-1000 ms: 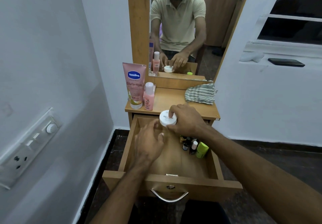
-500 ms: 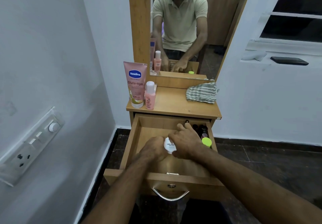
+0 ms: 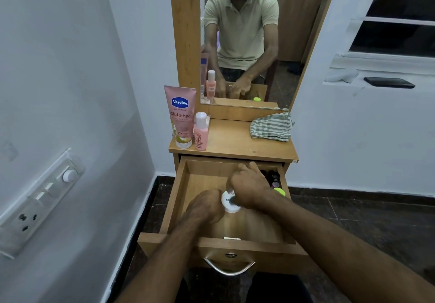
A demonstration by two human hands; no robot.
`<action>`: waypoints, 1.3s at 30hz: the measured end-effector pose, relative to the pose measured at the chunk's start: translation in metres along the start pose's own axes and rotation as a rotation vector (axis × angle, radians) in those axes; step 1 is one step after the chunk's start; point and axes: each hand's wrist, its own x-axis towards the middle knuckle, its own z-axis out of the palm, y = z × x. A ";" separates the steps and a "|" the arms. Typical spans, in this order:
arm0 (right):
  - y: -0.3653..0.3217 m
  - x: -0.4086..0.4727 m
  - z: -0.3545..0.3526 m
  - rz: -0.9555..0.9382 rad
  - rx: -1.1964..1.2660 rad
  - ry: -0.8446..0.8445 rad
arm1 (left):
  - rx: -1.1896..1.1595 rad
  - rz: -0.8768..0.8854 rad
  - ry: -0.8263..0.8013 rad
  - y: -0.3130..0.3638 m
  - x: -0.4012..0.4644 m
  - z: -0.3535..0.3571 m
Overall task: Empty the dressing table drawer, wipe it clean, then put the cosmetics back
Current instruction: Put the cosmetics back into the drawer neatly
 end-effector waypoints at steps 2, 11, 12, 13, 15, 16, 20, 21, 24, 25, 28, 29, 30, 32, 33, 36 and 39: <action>0.004 0.010 -0.022 0.084 0.265 0.141 | 0.047 -0.002 0.005 -0.004 -0.002 -0.006; -0.007 0.065 -0.075 0.261 0.924 0.405 | -0.111 -0.109 0.246 -0.021 -0.004 -0.028; -0.010 0.070 -0.075 0.265 0.920 0.399 | -0.128 -0.111 0.253 -0.023 -0.004 -0.030; -0.012 0.073 -0.074 0.274 0.925 0.399 | -0.145 -0.117 0.258 -0.025 -0.004 -0.031; -0.016 0.077 -0.072 0.296 0.962 0.410 | -0.178 -0.133 0.269 -0.029 -0.005 -0.033; -0.017 0.077 -0.070 0.307 0.982 0.419 | -0.199 -0.133 0.278 -0.031 -0.006 -0.034; -0.003 0.062 -0.068 0.328 1.043 0.410 | -0.357 -0.062 0.402 -0.032 -0.006 -0.035; 0.005 0.054 -0.067 0.325 1.071 0.389 | -0.430 -0.033 0.448 -0.028 -0.006 -0.037; 0.032 0.021 -0.061 0.304 1.161 0.289 | -0.656 0.119 0.471 -0.005 -0.008 -0.049; 0.039 0.010 -0.059 0.302 1.159 0.265 | -0.703 0.186 0.435 0.004 -0.009 -0.052; 0.052 -0.017 -0.055 0.315 1.125 0.268 | -0.714 0.327 0.381 0.026 -0.012 -0.056; 0.056 -0.025 -0.053 0.313 1.152 0.275 | -0.692 0.345 0.389 0.030 -0.011 -0.057; 0.060 -0.031 -0.051 0.302 1.203 0.274 | -0.667 0.352 0.393 0.033 -0.011 -0.058; 0.066 -0.042 -0.048 0.271 1.345 0.262 | -0.630 0.355 0.344 0.038 -0.009 -0.058; 0.069 -0.046 -0.046 0.254 1.386 0.260 | -0.609 0.360 0.305 0.041 -0.009 -0.056; 0.075 -0.054 -0.042 0.208 1.323 0.245 | -0.604 0.371 0.226 0.046 -0.012 -0.046; 0.078 -0.060 -0.035 0.134 1.247 0.120 | -0.731 0.363 0.159 0.047 -0.012 -0.039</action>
